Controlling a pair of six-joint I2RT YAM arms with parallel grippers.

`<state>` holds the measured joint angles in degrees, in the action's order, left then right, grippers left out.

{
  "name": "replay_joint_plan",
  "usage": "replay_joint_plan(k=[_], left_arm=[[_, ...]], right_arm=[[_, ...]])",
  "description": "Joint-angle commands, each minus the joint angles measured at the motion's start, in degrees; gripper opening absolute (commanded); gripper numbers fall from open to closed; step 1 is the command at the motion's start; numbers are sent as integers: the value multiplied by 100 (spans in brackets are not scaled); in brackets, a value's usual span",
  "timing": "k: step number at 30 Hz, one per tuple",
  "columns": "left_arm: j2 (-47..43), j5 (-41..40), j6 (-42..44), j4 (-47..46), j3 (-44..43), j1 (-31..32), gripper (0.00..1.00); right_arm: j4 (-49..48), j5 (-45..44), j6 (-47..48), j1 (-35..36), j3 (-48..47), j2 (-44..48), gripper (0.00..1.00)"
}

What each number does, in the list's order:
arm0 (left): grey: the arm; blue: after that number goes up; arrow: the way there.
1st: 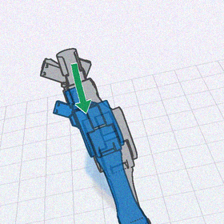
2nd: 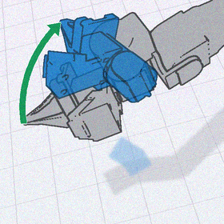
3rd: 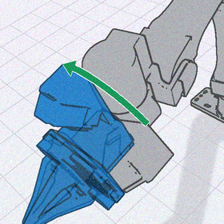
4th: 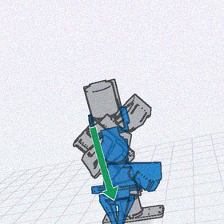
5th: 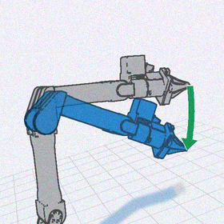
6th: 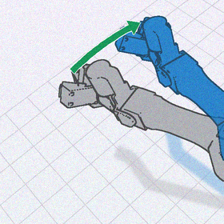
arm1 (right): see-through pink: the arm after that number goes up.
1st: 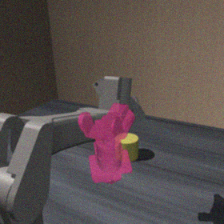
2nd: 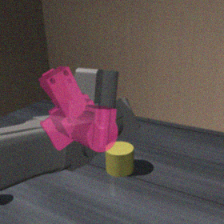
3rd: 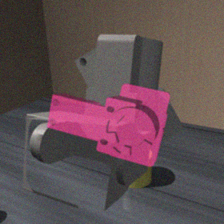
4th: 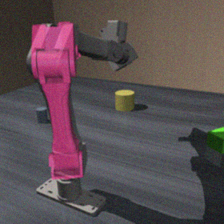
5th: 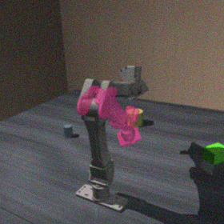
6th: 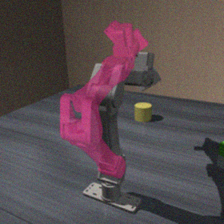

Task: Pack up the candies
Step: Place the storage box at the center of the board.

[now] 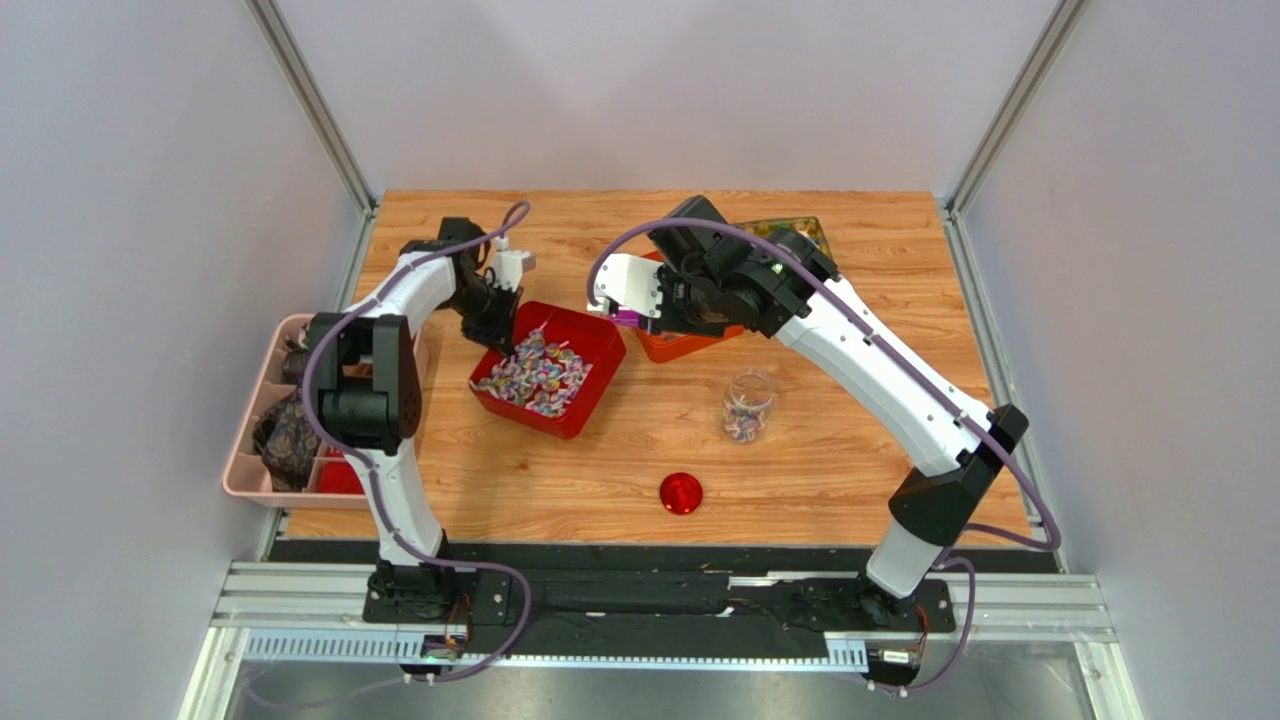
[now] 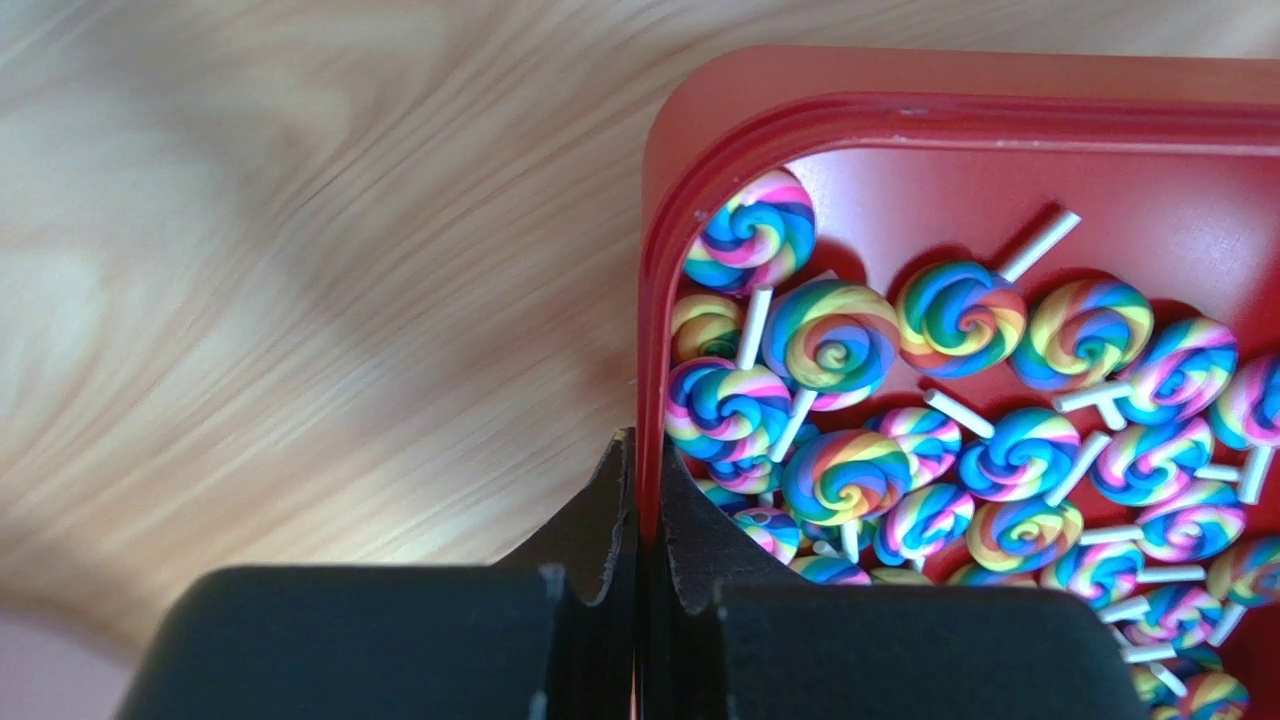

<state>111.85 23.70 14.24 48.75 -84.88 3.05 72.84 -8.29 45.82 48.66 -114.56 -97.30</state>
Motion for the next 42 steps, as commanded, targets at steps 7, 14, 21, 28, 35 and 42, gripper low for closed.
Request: replay_joint_plan(k=[7, 14, 21, 28, 35, 42], left_arm=[[-648, -432, 701, 883, -385, 29, 0], [-67, 705, 1616, 2287, -960, 38, 0], [433, 1549, 2136, 2930, -1074, 29, 0], [1004, 1584, 1942, 2455, -890, 29, 0], [1313, 1805, 2074, 2639, -1048, 29, 0], [988, 1455, 1708, 2395, -1119, 47, 0]], right_arm=[[-59, 196, -205, -24, -181, 237, 0], [37, 425, -223, -24, -145, 316, 0], [143, 680, -240, -24, -312, 343, 0], [205, 733, -241, -24, -190, 386, 0], [117, 742, -258, -24, -110, 404, 0], [117, 750, -249, -32, -119, 404, 0]])
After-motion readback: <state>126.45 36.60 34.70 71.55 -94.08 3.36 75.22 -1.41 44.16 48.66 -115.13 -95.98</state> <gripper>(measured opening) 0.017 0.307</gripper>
